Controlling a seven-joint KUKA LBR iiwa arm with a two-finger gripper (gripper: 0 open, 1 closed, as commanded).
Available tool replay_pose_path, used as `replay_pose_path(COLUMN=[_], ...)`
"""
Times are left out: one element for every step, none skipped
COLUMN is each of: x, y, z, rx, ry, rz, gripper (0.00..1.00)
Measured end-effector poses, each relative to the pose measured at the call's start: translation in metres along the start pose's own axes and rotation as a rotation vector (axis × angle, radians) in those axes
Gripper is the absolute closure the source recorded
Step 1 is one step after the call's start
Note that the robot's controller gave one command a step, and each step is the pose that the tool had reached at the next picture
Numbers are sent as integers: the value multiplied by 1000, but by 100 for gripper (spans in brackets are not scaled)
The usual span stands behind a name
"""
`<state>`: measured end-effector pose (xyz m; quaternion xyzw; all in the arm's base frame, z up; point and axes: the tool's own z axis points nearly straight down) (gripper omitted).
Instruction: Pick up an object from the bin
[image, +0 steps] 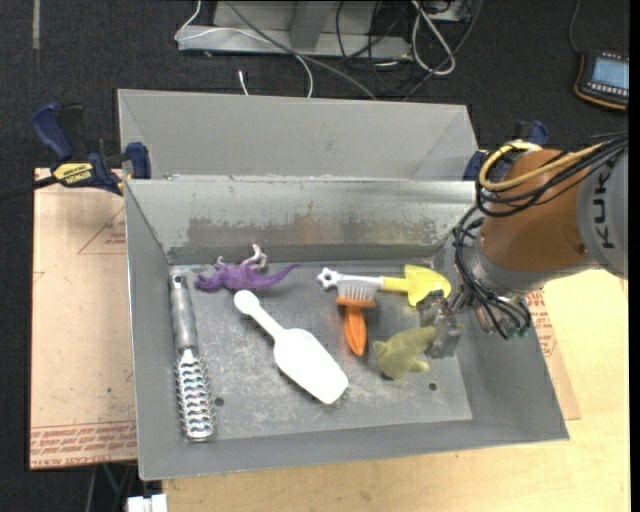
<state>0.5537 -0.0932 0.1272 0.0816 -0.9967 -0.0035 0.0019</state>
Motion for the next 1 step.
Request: replay_pose_path(x=[-1], y=[0], z=[-26], rx=[1], ry=[-3], rz=[0], gripper=[100])
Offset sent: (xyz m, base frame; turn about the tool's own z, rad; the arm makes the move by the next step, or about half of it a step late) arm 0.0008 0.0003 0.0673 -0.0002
